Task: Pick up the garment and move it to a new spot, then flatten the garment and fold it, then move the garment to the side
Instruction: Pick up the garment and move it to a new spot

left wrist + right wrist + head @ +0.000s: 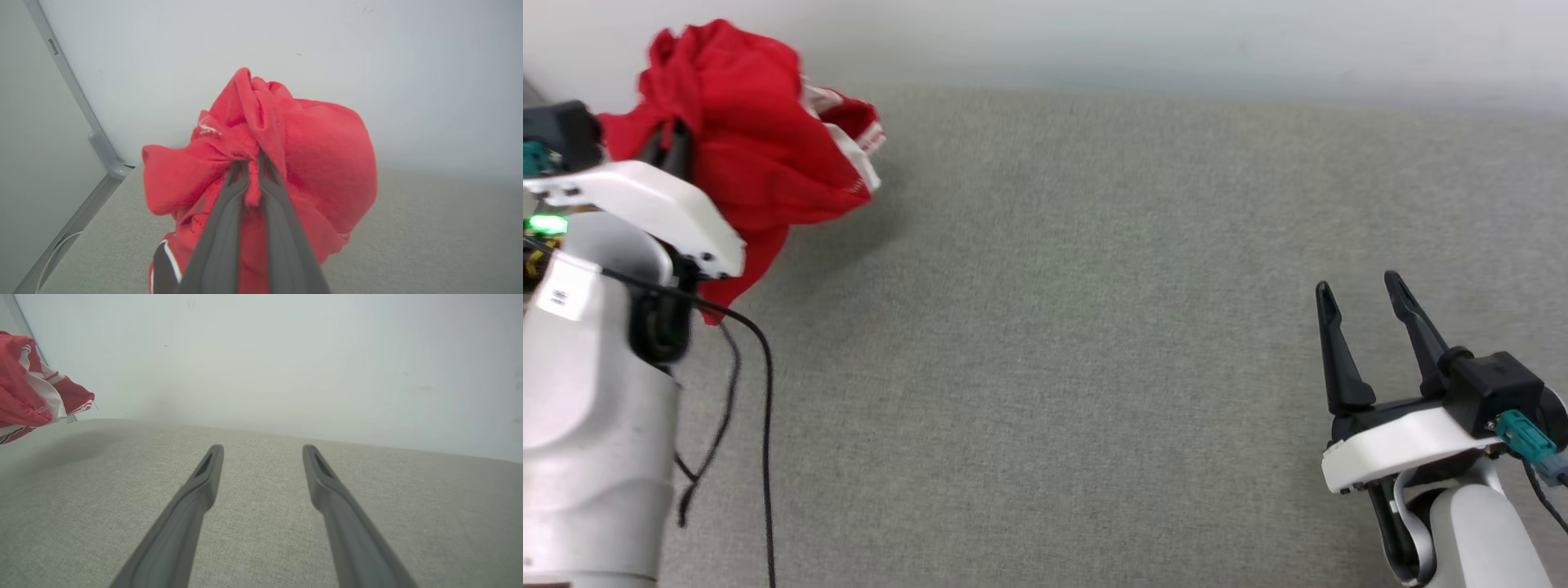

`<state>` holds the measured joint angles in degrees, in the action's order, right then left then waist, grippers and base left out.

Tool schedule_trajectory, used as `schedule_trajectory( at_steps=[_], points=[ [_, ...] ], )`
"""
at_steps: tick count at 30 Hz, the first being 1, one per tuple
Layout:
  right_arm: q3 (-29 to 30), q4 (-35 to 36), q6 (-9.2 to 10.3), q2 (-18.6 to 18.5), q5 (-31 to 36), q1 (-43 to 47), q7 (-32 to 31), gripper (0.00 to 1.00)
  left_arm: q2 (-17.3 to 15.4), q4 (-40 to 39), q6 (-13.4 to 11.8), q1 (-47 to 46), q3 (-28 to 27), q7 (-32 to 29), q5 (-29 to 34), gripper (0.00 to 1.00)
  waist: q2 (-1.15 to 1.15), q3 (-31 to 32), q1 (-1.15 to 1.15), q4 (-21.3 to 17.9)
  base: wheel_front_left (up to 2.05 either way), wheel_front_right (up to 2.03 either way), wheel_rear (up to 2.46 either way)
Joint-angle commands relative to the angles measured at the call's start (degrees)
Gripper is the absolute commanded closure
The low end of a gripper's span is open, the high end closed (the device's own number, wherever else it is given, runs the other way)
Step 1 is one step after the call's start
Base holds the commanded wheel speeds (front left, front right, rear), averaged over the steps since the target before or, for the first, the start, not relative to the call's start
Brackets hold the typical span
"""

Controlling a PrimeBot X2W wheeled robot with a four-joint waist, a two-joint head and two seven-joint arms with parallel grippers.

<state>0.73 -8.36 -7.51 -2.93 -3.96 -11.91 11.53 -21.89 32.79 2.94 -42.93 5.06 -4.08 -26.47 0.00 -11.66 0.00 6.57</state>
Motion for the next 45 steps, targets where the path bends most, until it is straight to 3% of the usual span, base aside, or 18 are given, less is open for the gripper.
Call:
schedule_trajectory(
  at_steps=[1,8,15,21,31,38,39,40,42,45],
  points=[
    [0.1,0.3,0.04,0.1,-0.2,1.1,-0.4,0.0,1.3,-1.2,-0.1,1.4,0.5,1.3,0.1,1.0,0.0,2.5,0.0,-1.3,0.0,0.0,0.0],
    [0.7,1.6,0.04,0.1,0.1,3.5,-1.8,0.0,5.3,-6.8,0.5,5.5,3.8,3.5,0.6,1.0,0.0,5.4,0.0,-5.0,0.0,0.0,0.0],
    [1.5,3.6,0.04,0.1,-0.2,6.0,-3.4,0.0,10.9,-14.3,2.2,11.1,12.2,1.7,1.5,1.0,0.0,5.9,0.0,-10.8,0.0,0.0,0.0],
    [2.0,4.7,0.04,0.1,-1.2,7.3,-3.6,0.0,14.0,-15.4,3.5,15.0,19.7,0.8,2.4,1.0,0.0,5.1,0.0,-14.0,0.0,0.0,0.0],
    [-0.5,4.4,0.04,0.1,-2.3,6.6,-3.4,0.0,13.4,-14.0,4.4,21.6,28.7,-2.2,1.0,1.0,0.0,3.5,0.0,-16.3,0.0,0.0,0.0],
    [-0.4,3.9,0.04,0.1,-2.7,6.6,-2.9,0.0,12.2,-12.0,4.5,24.4,33.4,-2.2,0.1,1.0,0.0,3.9,0.0,-15.5,0.0,0.0,0.0],
    [-0.3,3.9,0.04,0.1,-2.7,6.6,-2.9,0.0,12.1,-12.1,4.5,24.4,34.0,-1.8,0.0,0.91,0.0,4.0,0.0,-15.2,0.0,0.0,0.0],
    [-0.2,3.8,0.04,0.1,-2.6,6.7,-3.0,0.0,12.0,-12.2,4.5,24.5,34.4,-1.4,-0.3,0.67,0.0,4.2,0.0,-14.9,0.0,0.0,0.0],
    [-0.2,3.8,0.04,0.1,-2.6,6.8,-3.0,0.0,11.8,-12.9,4.5,24.4,34.7,0.5,-0.2,0.0,0.0,4.6,0.0,-14.2,0.0,0.0,0.0],
    [0.0,3.7,0.04,0.1,-2.4,7.4,-3.2,0.0,11.4,-13.9,4.6,24.4,34.6,3.7,-0.2,0.0,0.0,5.6,0.0,-13.0,0.0,0.0,0.0]
  ],
)
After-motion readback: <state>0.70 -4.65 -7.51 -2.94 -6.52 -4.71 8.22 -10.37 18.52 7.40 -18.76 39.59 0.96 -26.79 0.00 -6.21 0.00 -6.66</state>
